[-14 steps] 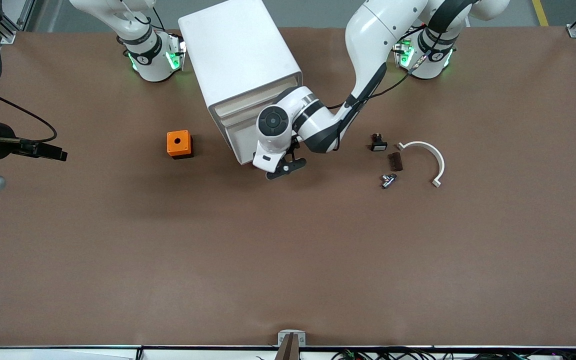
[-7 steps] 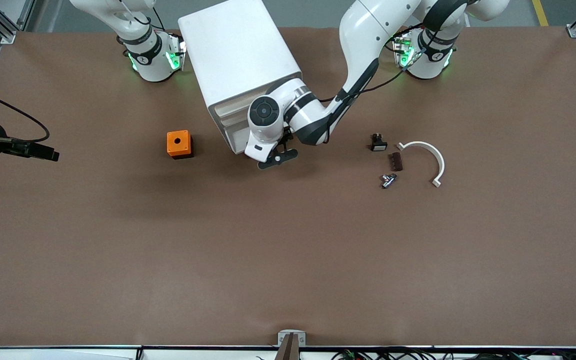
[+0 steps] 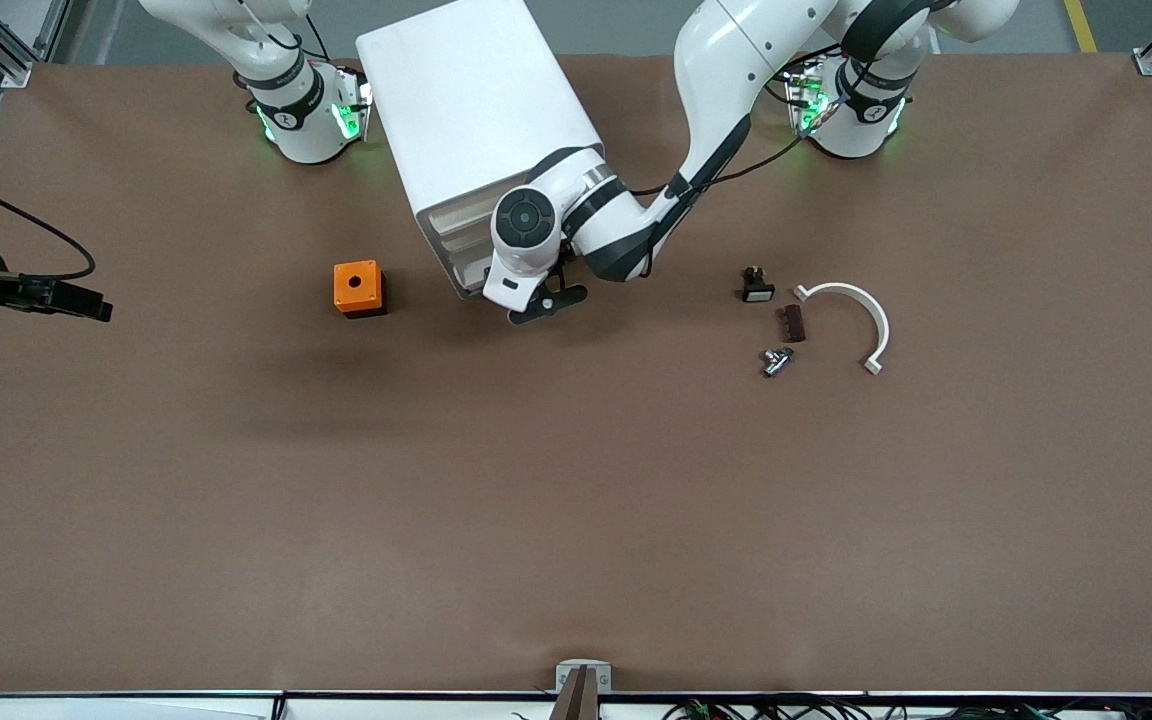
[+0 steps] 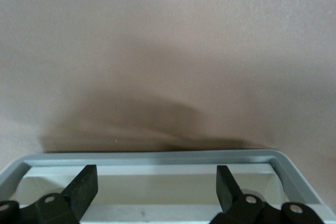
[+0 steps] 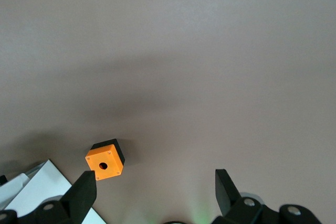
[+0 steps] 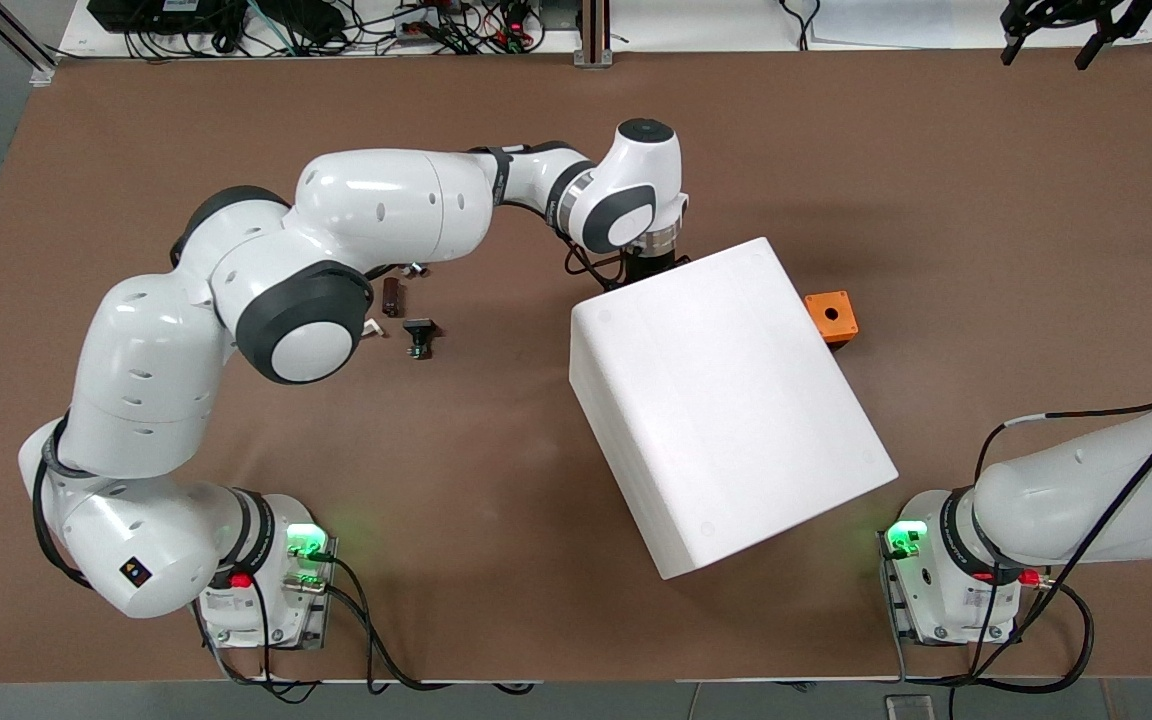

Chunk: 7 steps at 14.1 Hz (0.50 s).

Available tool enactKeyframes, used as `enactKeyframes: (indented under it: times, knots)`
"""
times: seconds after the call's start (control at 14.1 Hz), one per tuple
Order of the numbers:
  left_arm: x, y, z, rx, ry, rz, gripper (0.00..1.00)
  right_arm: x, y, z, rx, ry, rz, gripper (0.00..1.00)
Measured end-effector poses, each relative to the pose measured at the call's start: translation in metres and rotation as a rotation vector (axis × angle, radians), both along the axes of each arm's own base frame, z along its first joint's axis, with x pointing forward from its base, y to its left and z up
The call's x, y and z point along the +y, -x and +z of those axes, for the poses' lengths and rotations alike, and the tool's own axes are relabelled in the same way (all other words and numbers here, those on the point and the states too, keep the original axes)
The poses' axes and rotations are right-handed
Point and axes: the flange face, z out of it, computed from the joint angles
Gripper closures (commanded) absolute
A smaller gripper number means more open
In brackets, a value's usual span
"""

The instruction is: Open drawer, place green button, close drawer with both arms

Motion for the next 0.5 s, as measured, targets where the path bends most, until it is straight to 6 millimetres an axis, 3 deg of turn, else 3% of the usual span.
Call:
enactKeyframes:
  times: [0.21, 0.5]
  knots:
    - [-0.003, 0.007, -0.001, 0.020, 0.006, 0.000, 0.01, 0.001, 0.003, 0.023, -0.010, 0.001, 0.001, 0.00]
    - [-0.004, 0.011, -0.002, 0.078, 0.030, 0.044, 0.01, 0.001, 0.010, 0.029, 0.034, -0.003, 0.000, 0.00]
